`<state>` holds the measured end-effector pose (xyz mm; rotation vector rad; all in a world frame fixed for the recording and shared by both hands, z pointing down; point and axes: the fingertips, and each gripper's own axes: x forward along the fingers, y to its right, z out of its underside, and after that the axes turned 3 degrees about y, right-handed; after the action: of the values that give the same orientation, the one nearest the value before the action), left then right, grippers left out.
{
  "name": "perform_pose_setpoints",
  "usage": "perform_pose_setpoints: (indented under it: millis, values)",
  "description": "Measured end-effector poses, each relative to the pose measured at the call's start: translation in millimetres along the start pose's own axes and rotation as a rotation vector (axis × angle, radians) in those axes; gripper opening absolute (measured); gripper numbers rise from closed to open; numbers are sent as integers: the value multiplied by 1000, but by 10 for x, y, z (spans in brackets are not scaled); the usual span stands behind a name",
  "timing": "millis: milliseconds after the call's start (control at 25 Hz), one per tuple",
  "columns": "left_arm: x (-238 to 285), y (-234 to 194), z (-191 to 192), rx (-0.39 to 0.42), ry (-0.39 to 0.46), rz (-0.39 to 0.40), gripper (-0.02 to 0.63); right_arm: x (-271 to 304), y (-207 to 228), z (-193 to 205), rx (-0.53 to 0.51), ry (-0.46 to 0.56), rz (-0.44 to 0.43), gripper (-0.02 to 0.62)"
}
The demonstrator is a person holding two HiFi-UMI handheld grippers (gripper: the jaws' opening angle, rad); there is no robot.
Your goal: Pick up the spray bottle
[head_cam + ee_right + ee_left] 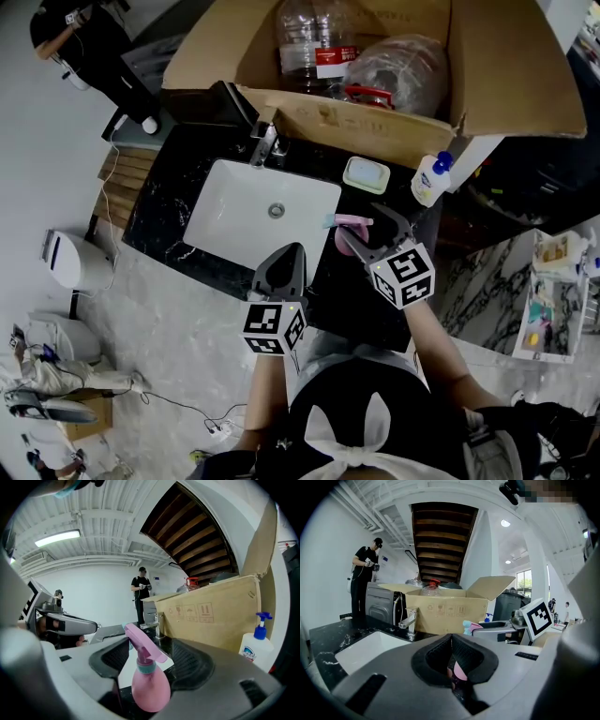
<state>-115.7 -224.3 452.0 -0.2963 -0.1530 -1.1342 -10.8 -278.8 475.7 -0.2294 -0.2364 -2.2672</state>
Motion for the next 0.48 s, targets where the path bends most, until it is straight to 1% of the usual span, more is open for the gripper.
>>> perform_pose_setpoints:
  millis: [200, 480]
  values:
    - [-17, -25, 26, -3, -7, -7, 26, 23, -24, -10, -1, 3, -16, 265]
    - [-32, -76, 47, -5, -10, -16, 26, 55, -60, -18, 5, 8, -28, 215]
